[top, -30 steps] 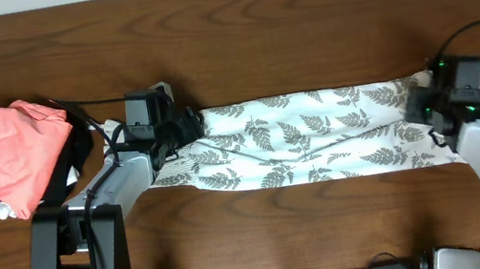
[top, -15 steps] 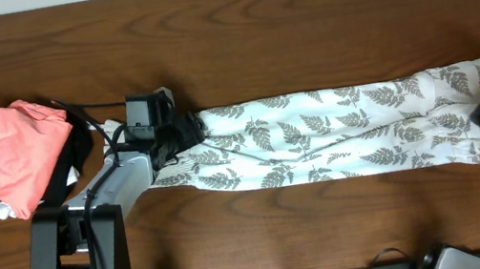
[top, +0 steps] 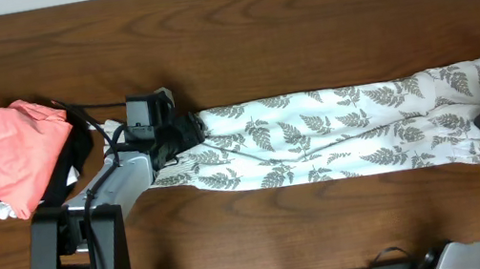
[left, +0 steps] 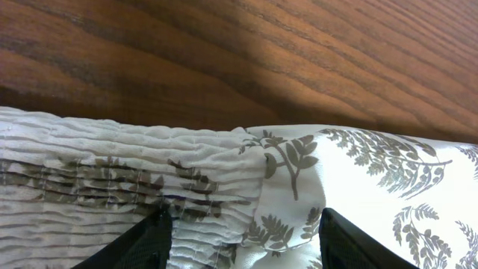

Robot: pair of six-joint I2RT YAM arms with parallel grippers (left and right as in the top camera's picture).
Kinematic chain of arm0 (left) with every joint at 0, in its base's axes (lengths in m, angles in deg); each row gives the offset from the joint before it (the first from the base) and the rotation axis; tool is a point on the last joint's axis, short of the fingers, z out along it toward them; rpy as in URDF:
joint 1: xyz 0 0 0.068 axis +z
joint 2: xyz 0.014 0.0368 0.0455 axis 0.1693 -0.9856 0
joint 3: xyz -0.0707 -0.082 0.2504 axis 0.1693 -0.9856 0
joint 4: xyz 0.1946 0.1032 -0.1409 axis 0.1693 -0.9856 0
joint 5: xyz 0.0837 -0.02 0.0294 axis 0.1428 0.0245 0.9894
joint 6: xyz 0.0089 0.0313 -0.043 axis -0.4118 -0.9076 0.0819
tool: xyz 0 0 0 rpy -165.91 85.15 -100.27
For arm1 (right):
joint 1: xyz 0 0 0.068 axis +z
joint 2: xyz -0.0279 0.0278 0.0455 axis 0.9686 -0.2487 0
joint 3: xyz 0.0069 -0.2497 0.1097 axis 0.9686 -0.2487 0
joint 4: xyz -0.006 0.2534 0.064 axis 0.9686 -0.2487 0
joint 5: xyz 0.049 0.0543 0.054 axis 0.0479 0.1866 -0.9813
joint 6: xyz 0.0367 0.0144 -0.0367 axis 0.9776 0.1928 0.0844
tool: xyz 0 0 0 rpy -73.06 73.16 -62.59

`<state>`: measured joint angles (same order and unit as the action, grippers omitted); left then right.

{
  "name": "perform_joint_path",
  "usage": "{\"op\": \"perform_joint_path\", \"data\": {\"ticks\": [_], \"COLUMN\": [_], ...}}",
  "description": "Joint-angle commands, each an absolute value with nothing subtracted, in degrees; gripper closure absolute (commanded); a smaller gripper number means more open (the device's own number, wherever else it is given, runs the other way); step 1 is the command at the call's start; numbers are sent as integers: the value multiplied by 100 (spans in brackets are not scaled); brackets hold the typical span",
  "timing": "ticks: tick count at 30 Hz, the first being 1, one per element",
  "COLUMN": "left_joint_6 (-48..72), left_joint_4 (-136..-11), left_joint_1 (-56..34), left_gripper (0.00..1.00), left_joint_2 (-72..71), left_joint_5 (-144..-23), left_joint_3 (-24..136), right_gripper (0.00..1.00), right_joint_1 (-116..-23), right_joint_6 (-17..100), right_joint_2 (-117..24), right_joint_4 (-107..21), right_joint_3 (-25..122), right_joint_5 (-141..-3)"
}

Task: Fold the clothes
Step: 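Hold the bag taut between both grippers, right gripper at far right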

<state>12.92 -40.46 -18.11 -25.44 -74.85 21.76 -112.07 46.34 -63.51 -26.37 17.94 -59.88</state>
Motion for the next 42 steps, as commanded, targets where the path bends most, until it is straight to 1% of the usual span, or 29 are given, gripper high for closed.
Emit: {"op": "perform_joint_path", "data": {"ticks": [1, 3, 8, 12, 17, 24, 25, 27, 35, 42], "left_joint_6": [1262, 1262, 1262, 1262, 1260, 1260, 1260, 1260, 1260, 1260], "left_joint_4": [-4092, -4120, -4177, -4175, -4192, -4195, -4195, -4195, -4236, -4236], "left_joint_1": [-1787, -1787, -1787, -1787, -1787, -1787, -1787, -1787, -1787, -1787], "left_gripper": [36, 36, 36, 36, 36, 36, 36, 36, 36, 36], "left_joint_2": [-2599, -2599, -2599, -2597, -2599, -2599, -2599, -2597, -2597, -2599], "left_joint_5": [-7439, -7439, -7439, -7439, -7439, -7439, -7439, -7439, -7439, -7439], "left_joint_3": [2139, 2139, 2139, 2139, 2139, 2139, 2139, 2139, 2139, 2139], "right_gripper": [97, 99, 99, 99, 99, 94, 90, 87, 87, 87], "right_joint_1": [-11251, -11251, -11255, -11255, -11272, -11321, -11321, -11321, -11321, -11321], "right_joint_6": [4715, 4715, 4712, 4717, 4892, 5163, 5165, 5163, 5167, 5187], "right_joint_2": [-6544, -6517, -6124, -5626, -5320, -5344, -5344, -5344, -5344, -5346], "right_joint_4": [-2583, -2613, -2792, -3210, -3769, -4176, -4169, -4115, -3654, -3634], "right_joint_3": [1847, 1851, 1884, 1886, 1886, 1881, 1881, 1881, 1881, 1881], "right_joint_5": [-6150, -6279, -6274, -6270, -5855, -5481, -5481, -5476, -5363, -5050]}}
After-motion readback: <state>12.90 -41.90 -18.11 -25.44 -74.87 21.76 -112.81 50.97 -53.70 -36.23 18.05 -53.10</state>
